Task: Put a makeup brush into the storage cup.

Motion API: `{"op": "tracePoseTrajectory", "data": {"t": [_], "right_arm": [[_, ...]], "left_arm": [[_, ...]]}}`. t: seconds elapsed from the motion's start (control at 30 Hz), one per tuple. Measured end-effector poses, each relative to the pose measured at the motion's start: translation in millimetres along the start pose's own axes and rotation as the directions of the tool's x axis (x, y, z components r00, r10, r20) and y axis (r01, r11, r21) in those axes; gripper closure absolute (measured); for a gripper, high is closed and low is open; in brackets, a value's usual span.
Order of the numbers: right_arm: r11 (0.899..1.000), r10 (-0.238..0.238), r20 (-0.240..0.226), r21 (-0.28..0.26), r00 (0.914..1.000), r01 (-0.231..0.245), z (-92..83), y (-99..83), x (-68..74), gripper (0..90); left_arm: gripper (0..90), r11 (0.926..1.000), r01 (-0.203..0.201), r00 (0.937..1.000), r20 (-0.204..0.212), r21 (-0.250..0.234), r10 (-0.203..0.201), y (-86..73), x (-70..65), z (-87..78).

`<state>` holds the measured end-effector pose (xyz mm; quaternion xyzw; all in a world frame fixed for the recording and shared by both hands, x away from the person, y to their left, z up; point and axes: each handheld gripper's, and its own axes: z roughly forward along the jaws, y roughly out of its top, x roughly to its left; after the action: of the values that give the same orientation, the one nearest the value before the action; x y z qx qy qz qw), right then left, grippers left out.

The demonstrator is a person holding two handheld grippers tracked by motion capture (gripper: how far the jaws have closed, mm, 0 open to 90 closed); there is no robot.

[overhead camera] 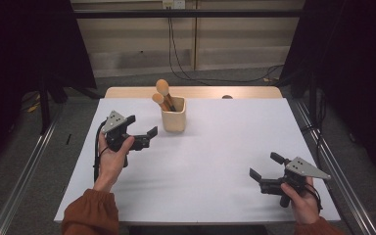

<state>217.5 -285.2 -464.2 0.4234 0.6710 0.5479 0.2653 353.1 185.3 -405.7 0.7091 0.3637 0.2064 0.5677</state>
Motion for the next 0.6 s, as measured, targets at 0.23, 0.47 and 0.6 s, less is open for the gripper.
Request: {"op": "tracePoseTrajectory", "data": {"t": [0.23, 0.47, 0.6], "right_arm": [[1.0, 0.001, 0.003, 0.0, 1.0, -0.001, -0.4, -0.1, -0.3, 0.0], [1.0, 0.001, 0.005, 0.001, 1.0, -0.001, -0.3, -0.3, -0.1, 0.0], [1.0, -0.004, 0.006, 0.004, 1.0, 0.004, -0.2, -0.3, 0.3, 0.0]], "left_arm": [[2.9, 0.9999, -0.014, 0.9998, -0.016, 0.001, 0.014, -5.3, -4.2, -12.8], [2.9, 0.9997, -0.023, 0.9997, 0.002, 0.005, 0.023, -14.7, -8.9, -23.5], [3.0, 0.9997, -0.022, 0.9997, 0.002, -0.002, 0.022, -19.8, -10.0, -27.7]]}}
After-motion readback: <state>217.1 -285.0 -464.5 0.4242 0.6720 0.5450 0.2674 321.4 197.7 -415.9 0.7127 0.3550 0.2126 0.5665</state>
